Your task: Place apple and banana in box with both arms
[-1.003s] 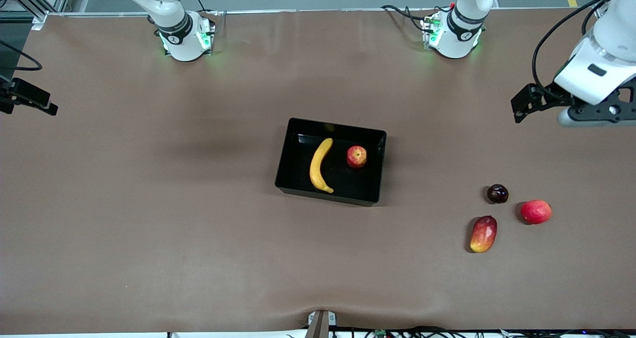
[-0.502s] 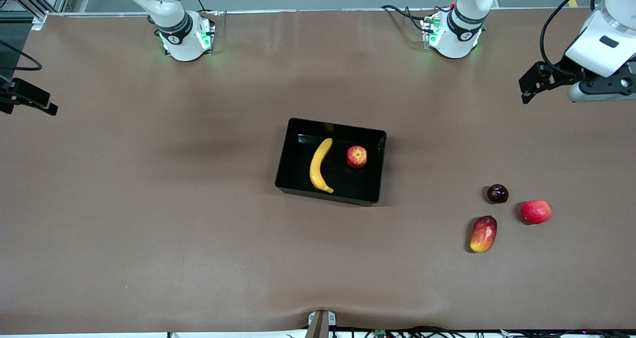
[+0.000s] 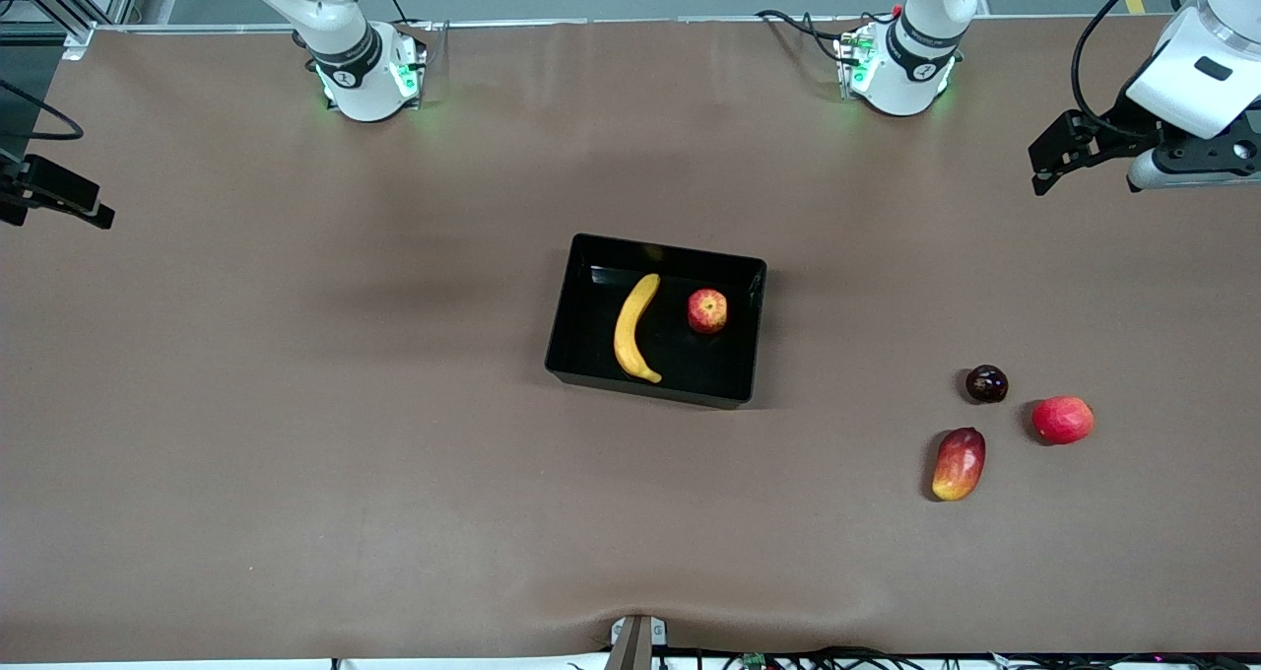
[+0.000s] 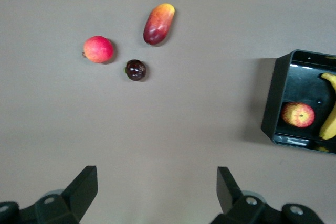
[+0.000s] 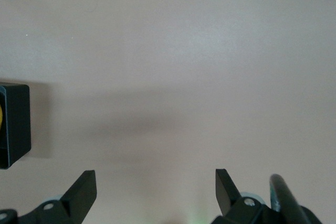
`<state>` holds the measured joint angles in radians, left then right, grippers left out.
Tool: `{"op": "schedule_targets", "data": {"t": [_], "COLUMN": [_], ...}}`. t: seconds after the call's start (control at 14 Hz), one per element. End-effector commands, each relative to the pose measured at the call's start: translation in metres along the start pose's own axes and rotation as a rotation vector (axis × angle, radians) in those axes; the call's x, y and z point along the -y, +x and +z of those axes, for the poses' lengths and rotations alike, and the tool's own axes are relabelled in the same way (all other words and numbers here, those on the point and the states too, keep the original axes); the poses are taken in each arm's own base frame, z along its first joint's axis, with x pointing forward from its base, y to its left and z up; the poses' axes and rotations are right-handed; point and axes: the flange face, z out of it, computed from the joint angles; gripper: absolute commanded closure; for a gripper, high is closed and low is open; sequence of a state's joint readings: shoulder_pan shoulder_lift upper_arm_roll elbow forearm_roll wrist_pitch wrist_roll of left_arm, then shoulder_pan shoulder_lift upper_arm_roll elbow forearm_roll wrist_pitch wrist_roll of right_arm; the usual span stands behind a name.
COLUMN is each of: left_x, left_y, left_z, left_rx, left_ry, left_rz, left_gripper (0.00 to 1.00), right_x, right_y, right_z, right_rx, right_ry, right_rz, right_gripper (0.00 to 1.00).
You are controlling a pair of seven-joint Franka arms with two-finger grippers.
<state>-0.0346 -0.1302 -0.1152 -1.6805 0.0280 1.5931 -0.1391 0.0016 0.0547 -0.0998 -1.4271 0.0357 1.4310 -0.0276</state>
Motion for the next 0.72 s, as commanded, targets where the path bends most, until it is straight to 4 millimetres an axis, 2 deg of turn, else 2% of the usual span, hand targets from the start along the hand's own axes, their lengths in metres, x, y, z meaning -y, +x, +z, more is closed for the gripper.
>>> {"op": "schedule_targets", "data": {"t": [0.0, 0.5, 0.64], "left_x": [0.0024, 0.0041, 0.0039], "left_y": [-0.0046, -0.0037, -0.0004], "left_z": [-0.0004, -0.0070, -0.0036], "left_rx": [0.004, -0.001, 0.005], "left_ry": [-0.027, -0.028, -0.029], "left_rz": [0.007, 0.009, 0.007], "left_gripper": [0.00, 0.00, 0.00], "right_x": [-0.0030, -0.0030, -0.0038], "right_y": [-0.0020, -0.0020, -0.0021], "right_z": [-0.0036, -0.0036, -0.0036], "right_rx": [-0.004, -0.004, -0.004], "right_ry": [0.005, 0.005, 0.005], "right_rz": [0.013, 0.013, 0.014], "right_gripper": [0.00, 0.00, 0.00]}}
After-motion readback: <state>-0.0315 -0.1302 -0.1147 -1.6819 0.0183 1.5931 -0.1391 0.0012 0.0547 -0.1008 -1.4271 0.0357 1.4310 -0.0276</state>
